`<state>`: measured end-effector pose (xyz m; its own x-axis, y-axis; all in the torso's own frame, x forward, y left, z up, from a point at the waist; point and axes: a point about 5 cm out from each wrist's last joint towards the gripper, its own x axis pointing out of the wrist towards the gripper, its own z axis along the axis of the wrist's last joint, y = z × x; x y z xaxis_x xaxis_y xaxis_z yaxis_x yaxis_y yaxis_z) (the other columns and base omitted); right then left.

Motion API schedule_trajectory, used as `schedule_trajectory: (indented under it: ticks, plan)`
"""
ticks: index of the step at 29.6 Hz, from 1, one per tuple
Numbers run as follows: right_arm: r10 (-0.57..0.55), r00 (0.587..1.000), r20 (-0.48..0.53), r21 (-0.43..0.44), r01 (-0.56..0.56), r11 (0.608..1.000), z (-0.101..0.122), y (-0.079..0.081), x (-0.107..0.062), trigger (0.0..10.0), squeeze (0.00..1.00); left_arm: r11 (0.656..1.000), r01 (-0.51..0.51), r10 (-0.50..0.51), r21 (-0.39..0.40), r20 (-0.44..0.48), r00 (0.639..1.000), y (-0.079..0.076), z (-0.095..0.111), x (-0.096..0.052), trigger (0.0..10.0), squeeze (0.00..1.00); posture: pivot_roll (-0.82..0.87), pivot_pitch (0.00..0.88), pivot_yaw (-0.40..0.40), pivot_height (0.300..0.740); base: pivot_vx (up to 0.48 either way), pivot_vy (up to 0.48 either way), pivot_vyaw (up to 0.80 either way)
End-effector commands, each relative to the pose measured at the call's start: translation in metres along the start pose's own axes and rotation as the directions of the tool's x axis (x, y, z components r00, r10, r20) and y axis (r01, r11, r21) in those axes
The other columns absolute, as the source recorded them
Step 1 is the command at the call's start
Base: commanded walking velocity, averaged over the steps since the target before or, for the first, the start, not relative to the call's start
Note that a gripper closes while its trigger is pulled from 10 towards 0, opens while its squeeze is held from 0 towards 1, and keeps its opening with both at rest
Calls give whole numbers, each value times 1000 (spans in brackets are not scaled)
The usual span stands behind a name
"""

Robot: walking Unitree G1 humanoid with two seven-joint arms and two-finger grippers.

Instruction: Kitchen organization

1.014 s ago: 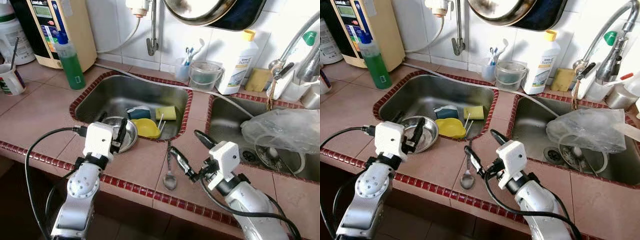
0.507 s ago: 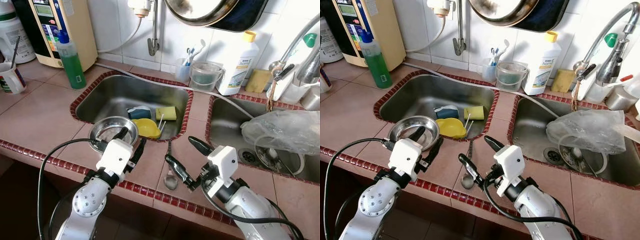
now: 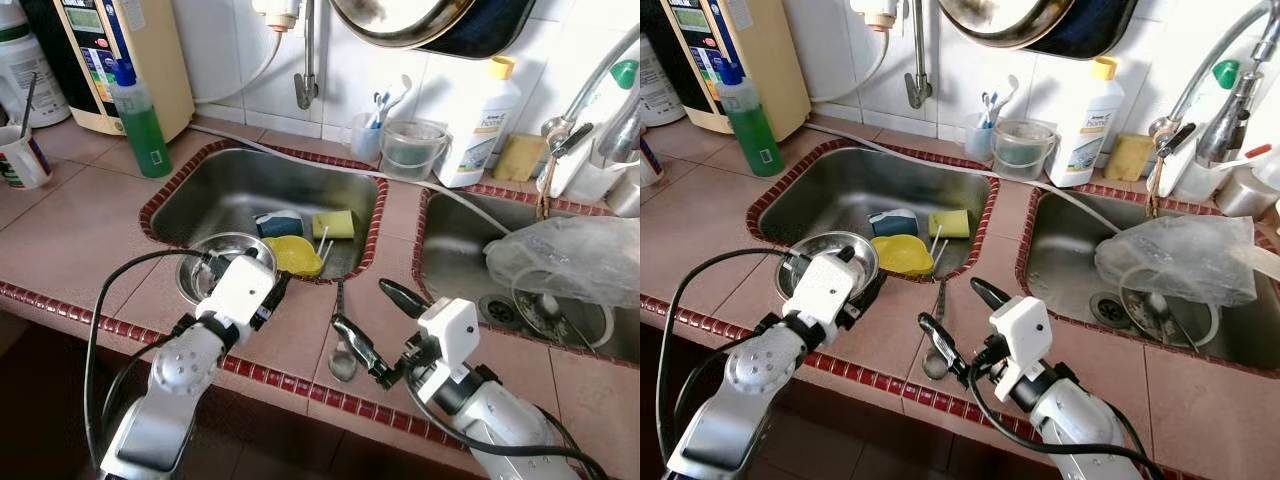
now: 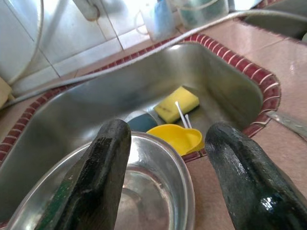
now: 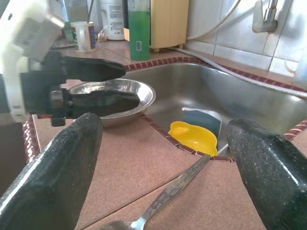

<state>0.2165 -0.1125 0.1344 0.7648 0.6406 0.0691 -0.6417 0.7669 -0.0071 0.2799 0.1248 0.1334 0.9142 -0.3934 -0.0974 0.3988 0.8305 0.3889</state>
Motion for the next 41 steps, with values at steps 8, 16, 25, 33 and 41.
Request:
schedule_trajectory:
  ticks: [8, 16, 25, 33, 41]
  plan:
    - [-26, 1000, 15, -14, 27, 1000, 8, -1, -4, 10000, 0, 1000, -1, 1, 5, -118, 993, 9, -6, 14, 10000, 0, -131, 101, 13, 740, 0, 0, 0]
    - [-40, 999, 17, -21, 41, 999, 9, -3, -4, 10000, 0, 994, -99, 86, -41, -241, 967, 21, -23, 14, 10000, 0, -138, 100, 5, 740, 0, 0, 0]
    - [-26, 1000, 8, -29, 26, 999, 10, -5, -4, 10000, 0, 992, -116, 98, -58, -244, 965, 20, -20, 14, 10000, 0, -128, 99, -8, 740, 0, 0, 0]
    - [-20, 1000, 6, -30, 20, 999, 10, -6, -3, 10000, 0, 989, -134, 114, -69, -237, 965, 23, -16, 15, 10000, 0, -124, 97, -10, 740, 0, 0, 0]
    - [-19, 1000, 11, -28, 20, 999, 10, -6, -2, 10000, 0, 986, -154, 132, -61, -268, 954, 26, -21, 14, 10000, 0, -124, 92, -9, 740, 0, 0, 0]
